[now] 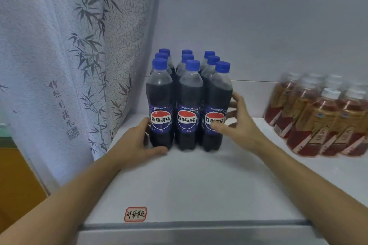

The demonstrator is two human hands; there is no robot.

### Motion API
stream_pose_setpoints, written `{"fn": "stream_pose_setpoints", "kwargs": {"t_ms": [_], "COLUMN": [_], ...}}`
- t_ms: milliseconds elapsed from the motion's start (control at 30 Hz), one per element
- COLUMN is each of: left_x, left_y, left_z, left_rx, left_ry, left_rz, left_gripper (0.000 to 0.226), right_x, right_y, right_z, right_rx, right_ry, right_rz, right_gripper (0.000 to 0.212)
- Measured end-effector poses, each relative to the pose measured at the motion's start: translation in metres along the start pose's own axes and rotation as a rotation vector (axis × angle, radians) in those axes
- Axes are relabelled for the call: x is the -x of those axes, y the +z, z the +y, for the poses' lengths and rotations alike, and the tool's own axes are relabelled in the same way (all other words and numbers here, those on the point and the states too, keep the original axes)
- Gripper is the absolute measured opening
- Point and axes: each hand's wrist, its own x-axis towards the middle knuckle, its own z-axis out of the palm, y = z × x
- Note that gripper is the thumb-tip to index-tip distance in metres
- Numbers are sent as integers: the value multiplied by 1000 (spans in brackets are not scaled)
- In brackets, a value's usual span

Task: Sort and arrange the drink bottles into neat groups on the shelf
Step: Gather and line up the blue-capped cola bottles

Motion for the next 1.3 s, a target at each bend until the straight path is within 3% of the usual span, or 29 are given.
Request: {"fn": "stream_pose_setpoints", "kwargs": {"t_ms": [67,200,400,833,1167,1300], "left_x": [0,-2,-1,3,2,3], "left_y": [0,1,0,-5,-3,-6], "left_z": [0,-1,-2,0,-2,0], "left_rx": [5,6,22,32,68,232], "left_ry": [-1,-1,5,37,-2,-100], "left_rz": [-2,-6,-13,-24,-22,19], "left_gripper": [87,89,83,69,84,77], "right_x": [7,12,15,13,12,13], "right_y": [12,19,18,23,24,19], "right_z": [13,19,29,26,24,27], "right_rx": [14,0,-20,-3,12,28], "right_ry": [43,100,96,81,77,66], "right_rz": [-17,-27,-59,-42,-47,-91], "right_gripper": [90,73,85,77,78,60]}}
